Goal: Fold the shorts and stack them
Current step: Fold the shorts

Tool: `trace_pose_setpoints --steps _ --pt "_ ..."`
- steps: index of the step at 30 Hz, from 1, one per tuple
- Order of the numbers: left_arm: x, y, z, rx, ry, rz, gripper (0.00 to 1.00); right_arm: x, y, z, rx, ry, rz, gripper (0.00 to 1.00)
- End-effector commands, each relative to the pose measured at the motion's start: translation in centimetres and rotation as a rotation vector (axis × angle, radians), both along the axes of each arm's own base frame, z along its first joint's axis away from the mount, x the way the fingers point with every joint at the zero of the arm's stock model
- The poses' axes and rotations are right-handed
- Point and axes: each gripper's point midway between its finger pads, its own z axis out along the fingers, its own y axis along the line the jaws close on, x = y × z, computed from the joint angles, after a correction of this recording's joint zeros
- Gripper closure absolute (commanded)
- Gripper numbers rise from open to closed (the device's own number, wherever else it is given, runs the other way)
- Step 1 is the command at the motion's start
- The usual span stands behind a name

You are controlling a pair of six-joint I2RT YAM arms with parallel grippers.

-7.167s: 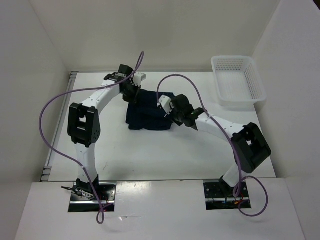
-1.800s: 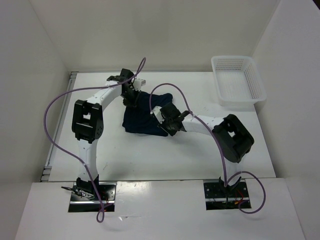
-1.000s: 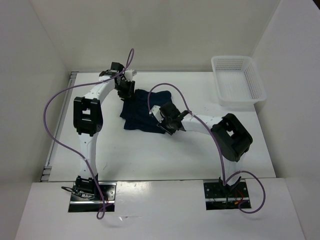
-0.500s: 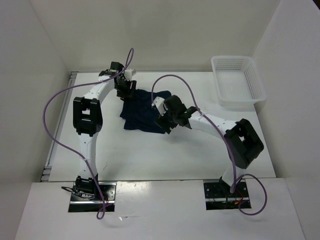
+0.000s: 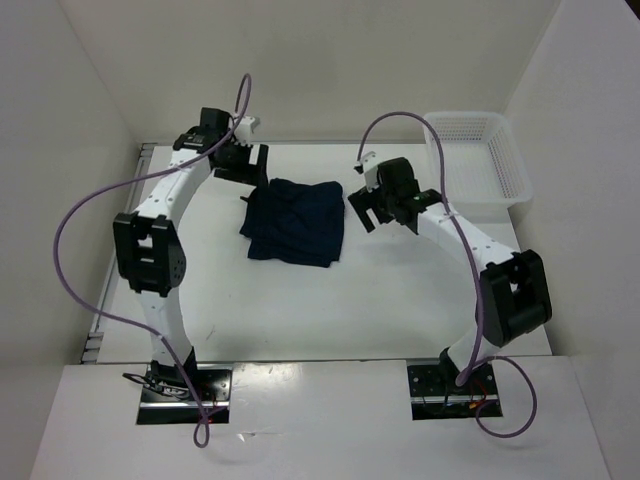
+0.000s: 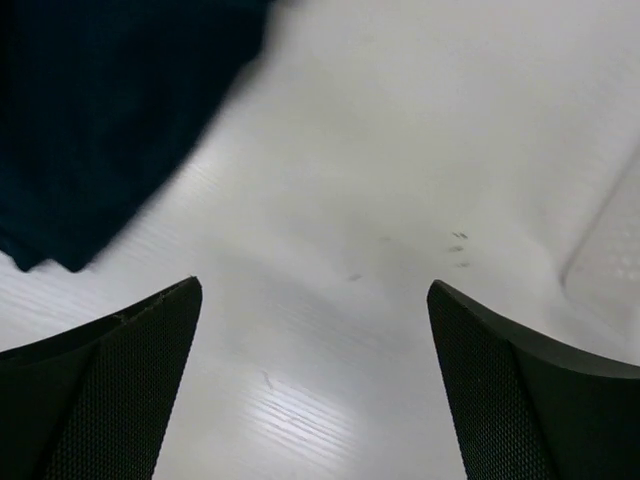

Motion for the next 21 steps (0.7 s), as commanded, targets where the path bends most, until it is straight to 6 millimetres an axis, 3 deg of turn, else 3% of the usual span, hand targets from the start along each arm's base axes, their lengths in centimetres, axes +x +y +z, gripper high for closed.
trace_pose_setpoints --steps 1,3,4,5,6,7,8,9,10,11,15,16,17,21 --pt "-2.3 1.2 4.2 0.023 -0.085 0.027 0.0 1.1 -5.4 4.2 -0.001 -0.082 -0.133 0.02" --pt "-3.6 2.0 4.3 0.032 -0.085 0.043 0.0 1.0 -7.6 4.1 -0.004 -0.063 -0.18 0.02" --pt "-5.1 3.4 4.1 0.035 -0.071 0.07 0.0 1.0 -10.0 4.5 -0.005 -0.065 -0.238 0.0" --pt "-5.8 4.0 4.1 0.035 -0.075 0.083 0.0 0.8 -11.1 4.8 0.002 -0.063 -0.26 0.0" --pt "-6.9 4.6 5.1 0.022 -0.093 0.092 0.0 0.4 -12.1 4.3 0.002 -0.036 -0.28 0.0" --pt "-7.3 6.2 5.0 0.017 -0.092 0.127 0.0 0.3 -13.3 4.8 0.009 -0.037 -0.304 0.0" --pt "-8.6 7.1 3.2 0.014 -0.051 0.144 0.0 0.2 -15.3 4.9 0.023 -0.028 -0.347 0.0" --pt "-9.3 7.8 3.7 -0.002 -0.068 0.159 0.0 -0.3 -16.2 5.2 0.03 -0.014 -0.365 0.0" --pt "-9.8 10.0 3.2 0.0 -0.054 0.214 0.0 -0.6 -17.0 4.9 0.039 0.006 -0.38 0.0" --pt "-10.2 10.8 2.8 -0.013 -0.051 0.232 0.0 -1.1 -18.3 5.0 0.052 0.013 -0.4 0.0" --pt "-12.6 15.1 1.0 -0.019 -0.022 0.352 0.0 -2.6 -19.9 5.7 0.063 0.019 -0.486 0.0" --pt "-13.0 16.3 1.1 -0.03 -0.023 0.385 0.0 -2.7 -20.5 6.7 0.059 -0.019 -0.536 0.0" --pt "-13.1 16.9 1.1 -0.03 -0.023 0.403 0.0 -2.9 -20.0 6.6 0.043 -0.02 -0.54 0.0" --pt "-14.0 18.9 0.6 -0.049 -0.011 0.458 0.0 -3.9 -21.2 7.2 0.012 -0.066 -0.629 0.0"
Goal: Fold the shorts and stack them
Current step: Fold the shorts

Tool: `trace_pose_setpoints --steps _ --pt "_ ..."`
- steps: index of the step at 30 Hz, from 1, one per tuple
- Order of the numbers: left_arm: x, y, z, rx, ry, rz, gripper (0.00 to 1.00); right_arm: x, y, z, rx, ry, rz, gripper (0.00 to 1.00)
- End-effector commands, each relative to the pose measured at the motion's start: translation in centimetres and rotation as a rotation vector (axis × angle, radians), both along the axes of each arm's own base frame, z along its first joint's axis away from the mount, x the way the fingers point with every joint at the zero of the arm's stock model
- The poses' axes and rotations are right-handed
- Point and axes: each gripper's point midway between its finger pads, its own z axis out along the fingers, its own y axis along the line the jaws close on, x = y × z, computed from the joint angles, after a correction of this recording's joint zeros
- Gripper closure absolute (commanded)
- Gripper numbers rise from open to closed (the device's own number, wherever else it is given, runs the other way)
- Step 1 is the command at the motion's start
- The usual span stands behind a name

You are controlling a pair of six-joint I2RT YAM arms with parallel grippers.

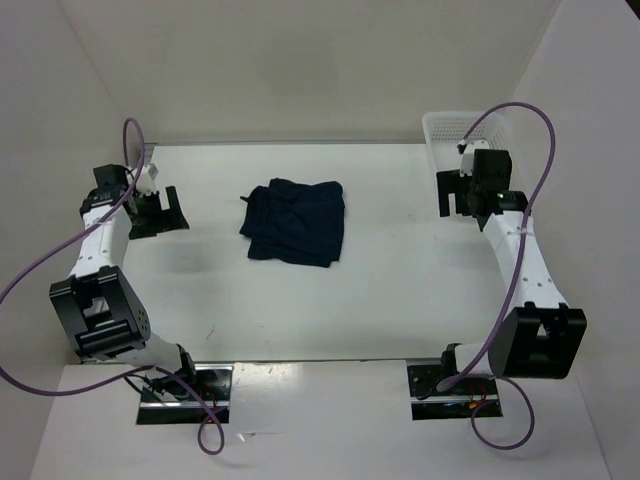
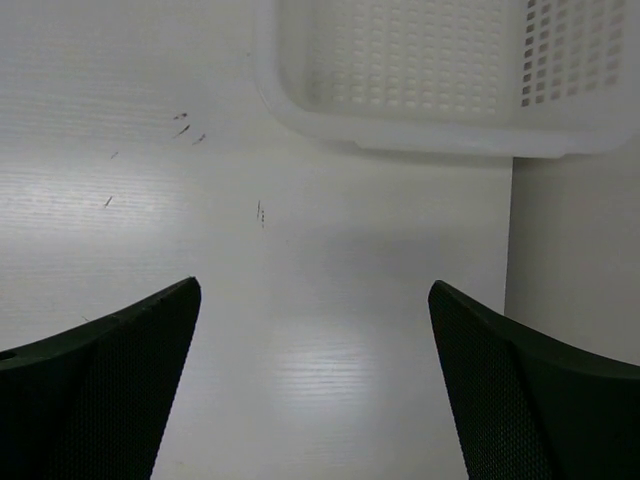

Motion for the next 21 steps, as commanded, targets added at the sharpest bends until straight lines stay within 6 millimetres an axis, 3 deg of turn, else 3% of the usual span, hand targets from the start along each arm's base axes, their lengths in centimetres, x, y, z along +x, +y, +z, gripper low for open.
trace_pose_setpoints --steps 1,8,21 --pt "0.4 0.8 2.5 -0.003 -0.103 0.006 0.0 -1.3 -0.7 1.8 -0.019 -0.064 -0.081 0.0" --pt "-0.1 1.5 2.7 -0.017 -0.11 0.029 0.0 -2.6 -0.5 1.1 0.002 -0.075 -0.1 0.0" --pt "-0.6 1.2 2.7 -0.021 -0.12 0.024 0.0 -2.9 -0.1 0.9 0.002 -0.095 -0.091 0.0"
